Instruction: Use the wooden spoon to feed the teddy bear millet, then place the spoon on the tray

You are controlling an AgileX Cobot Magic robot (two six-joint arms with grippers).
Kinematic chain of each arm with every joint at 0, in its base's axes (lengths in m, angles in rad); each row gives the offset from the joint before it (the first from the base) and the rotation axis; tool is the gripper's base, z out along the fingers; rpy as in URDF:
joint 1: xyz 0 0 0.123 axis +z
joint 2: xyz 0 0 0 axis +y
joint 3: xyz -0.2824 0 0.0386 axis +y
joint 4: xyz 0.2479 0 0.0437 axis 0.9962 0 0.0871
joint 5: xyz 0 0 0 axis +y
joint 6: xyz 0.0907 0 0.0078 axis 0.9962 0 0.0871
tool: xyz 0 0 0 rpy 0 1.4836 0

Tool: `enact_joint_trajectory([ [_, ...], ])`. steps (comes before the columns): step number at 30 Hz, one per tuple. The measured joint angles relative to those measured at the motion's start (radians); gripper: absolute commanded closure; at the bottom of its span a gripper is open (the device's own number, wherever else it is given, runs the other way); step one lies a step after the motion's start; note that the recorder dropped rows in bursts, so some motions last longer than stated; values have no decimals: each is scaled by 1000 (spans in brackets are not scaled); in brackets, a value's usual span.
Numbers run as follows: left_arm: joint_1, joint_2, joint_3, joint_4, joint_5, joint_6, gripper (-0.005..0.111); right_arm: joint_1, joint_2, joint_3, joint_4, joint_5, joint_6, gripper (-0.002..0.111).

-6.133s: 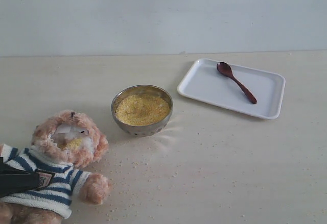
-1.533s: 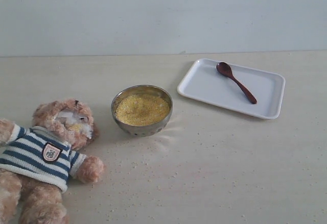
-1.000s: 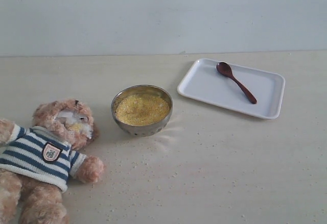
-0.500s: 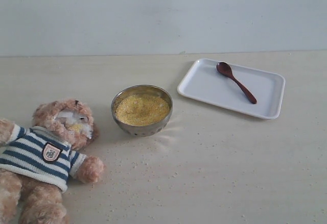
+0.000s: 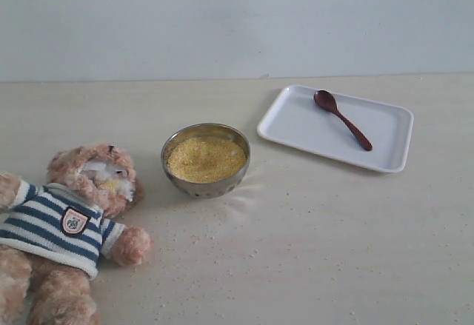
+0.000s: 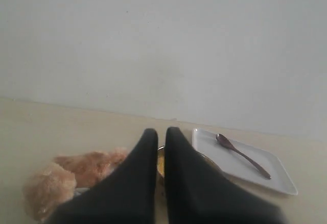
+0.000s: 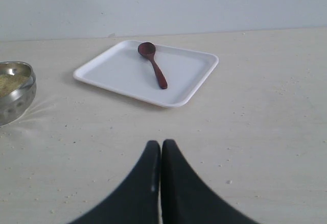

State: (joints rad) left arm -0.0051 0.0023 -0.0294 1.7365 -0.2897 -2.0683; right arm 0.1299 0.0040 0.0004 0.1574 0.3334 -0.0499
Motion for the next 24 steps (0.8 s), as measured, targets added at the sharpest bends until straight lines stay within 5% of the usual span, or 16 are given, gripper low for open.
enact_joint_trajectory([
  [13,5,0,23,-5,62,-23,102,0,0,0,0,0,0,108],
  [18,5,0,23,-111,35,-13,102,0,0,0,0,0,0,108],
  [21,5,0,25,-294,5,173,102,0,0,0,0,0,0,108],
  [24,5,0,27,-617,-49,544,102,0,0,0,0,0,0,108],
])
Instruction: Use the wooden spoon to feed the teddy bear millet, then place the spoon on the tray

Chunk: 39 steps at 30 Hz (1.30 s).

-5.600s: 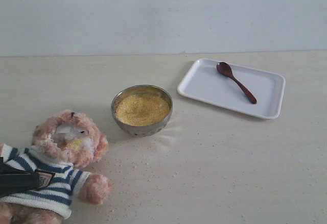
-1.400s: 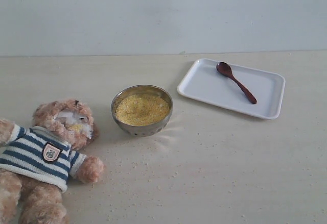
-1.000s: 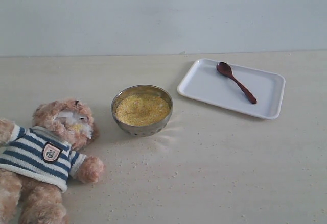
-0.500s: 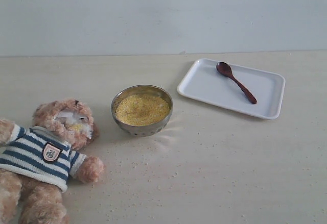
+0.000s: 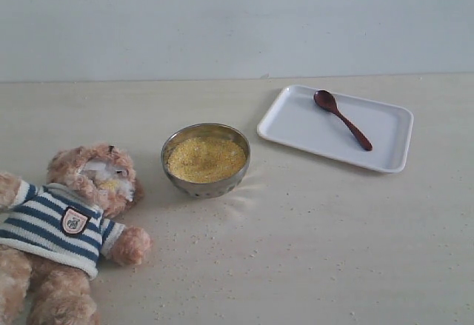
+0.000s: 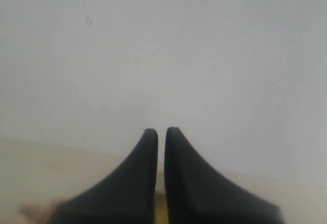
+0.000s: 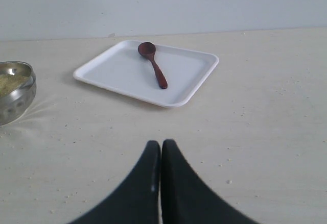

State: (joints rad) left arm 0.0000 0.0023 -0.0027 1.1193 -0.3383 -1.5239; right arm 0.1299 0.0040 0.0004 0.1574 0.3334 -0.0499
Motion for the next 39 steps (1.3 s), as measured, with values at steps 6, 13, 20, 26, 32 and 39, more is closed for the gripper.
enact_joint_trajectory([
  [6,-1,0,0,-680,-141,751,102,0,0,0,0,0,0,108],
  [13,-10,0,0,-783,-32,875,102,0,0,0,0,0,0,108],
  [20,-10,0,0,-547,-12,653,102,0,0,0,0,0,0,108],
  [26,-56,0,0,-657,-15,815,102,0,0,0,0,0,0,108],
  [32,-124,0,0,-842,66,1072,102,0,0,0,0,0,0,108],
  [39,-158,0,0,-1007,191,1291,102,0,0,0,0,0,2,108],
])
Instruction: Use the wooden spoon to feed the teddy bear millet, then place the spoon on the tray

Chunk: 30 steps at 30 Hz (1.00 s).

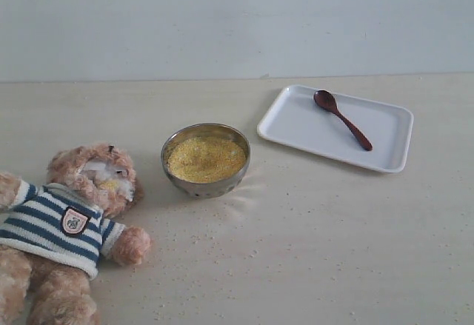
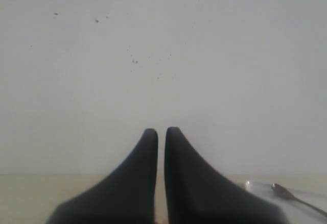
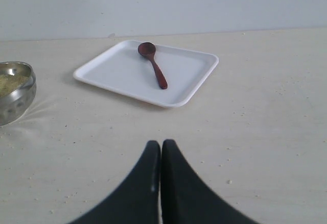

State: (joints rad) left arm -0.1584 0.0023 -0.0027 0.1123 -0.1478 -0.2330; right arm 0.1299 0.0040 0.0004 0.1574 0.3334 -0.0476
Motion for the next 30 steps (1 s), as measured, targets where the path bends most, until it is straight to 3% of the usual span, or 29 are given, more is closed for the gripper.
enact_joint_trajectory([
  [8,0,0,0,-222,104,256,102,0,0,0,0,0,6,108],
  [22,0,0,0,-214,140,282,102,0,0,0,0,0,6,108],
  [30,104,0,0,-203,140,282,102,0,0,0,0,0,6,108],
])
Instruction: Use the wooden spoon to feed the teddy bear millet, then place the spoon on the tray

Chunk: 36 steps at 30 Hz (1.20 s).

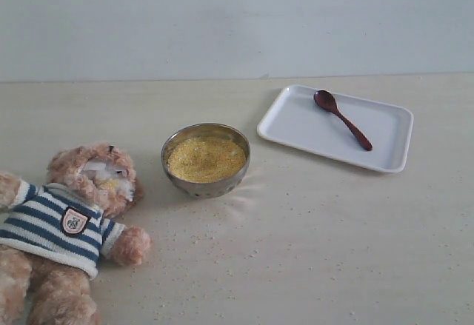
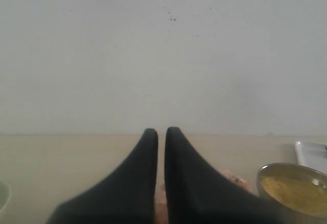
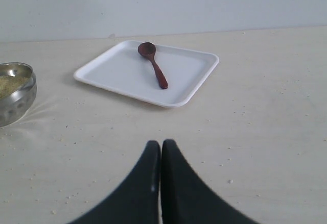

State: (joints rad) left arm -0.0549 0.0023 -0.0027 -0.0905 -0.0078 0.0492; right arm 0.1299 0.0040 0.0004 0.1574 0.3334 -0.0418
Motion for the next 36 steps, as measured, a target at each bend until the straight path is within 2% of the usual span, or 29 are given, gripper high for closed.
enact_joint_trajectory([
  [5,45,0,0,0,0,0,102,0,0,0,0,0,2,108],
  [36,45,0,0,4,0,2,102,0,0,0,0,0,2,108],
])
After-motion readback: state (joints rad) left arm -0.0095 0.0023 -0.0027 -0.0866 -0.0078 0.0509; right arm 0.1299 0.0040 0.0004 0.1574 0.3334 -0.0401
